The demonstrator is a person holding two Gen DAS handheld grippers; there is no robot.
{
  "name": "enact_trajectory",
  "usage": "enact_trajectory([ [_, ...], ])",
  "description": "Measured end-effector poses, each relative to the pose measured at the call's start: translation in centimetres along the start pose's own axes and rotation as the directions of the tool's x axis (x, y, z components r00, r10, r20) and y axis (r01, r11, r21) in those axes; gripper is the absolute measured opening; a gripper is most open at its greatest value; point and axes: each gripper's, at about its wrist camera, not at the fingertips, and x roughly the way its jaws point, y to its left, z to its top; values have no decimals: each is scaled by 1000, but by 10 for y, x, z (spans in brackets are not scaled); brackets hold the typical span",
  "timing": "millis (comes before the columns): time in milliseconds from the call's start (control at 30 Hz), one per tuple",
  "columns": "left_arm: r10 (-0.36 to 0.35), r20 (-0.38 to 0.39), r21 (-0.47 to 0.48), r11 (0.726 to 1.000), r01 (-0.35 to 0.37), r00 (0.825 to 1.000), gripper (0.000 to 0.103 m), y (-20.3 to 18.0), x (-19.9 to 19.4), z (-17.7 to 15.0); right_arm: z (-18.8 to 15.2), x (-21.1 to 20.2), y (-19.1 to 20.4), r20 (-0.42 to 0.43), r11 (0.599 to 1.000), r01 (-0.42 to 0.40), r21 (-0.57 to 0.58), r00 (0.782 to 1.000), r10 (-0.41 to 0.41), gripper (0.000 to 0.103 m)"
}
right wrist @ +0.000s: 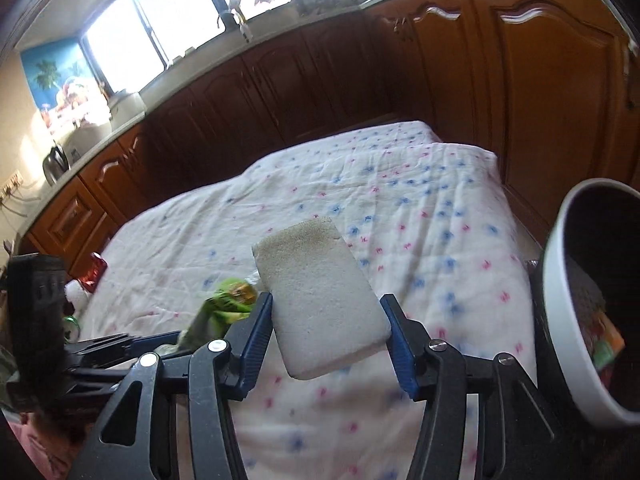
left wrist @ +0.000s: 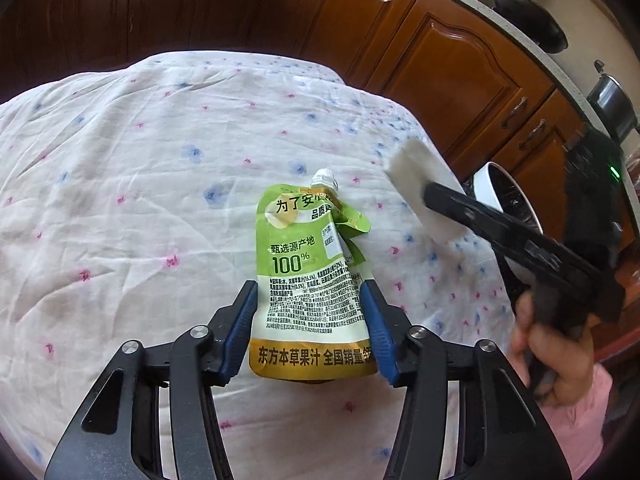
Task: Collect trash
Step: 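Carry juice pouch and sponge over the bin and open both tools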
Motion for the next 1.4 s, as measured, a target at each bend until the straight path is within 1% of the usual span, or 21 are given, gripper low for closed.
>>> enact_trajectory([
  [167,-22,22,39,999,21,1000,48,-13,-9,-4,-24,-37,2,67,998,3,65,998,-7,55],
  [400,-52,54,103,994,46,997,48,-39,-27,-14,-54,-78,-10,139,988,7,157,990,-29,55],
  [733,-53,91,218,975,32,994,48,-87,-38,-25,-79,-115,-32,177,973,44,228,980,-86,55],
  [933,-69,92,260,965,43,993,48,-107,-36,-27,-84,-129,-45,200,965,59,257,973,-113,55],
  [1400,-106,102,342,937,65,989,48,-155,-30,-14,-75,-157,-78,248,947,113,302,949,-192,55],
])
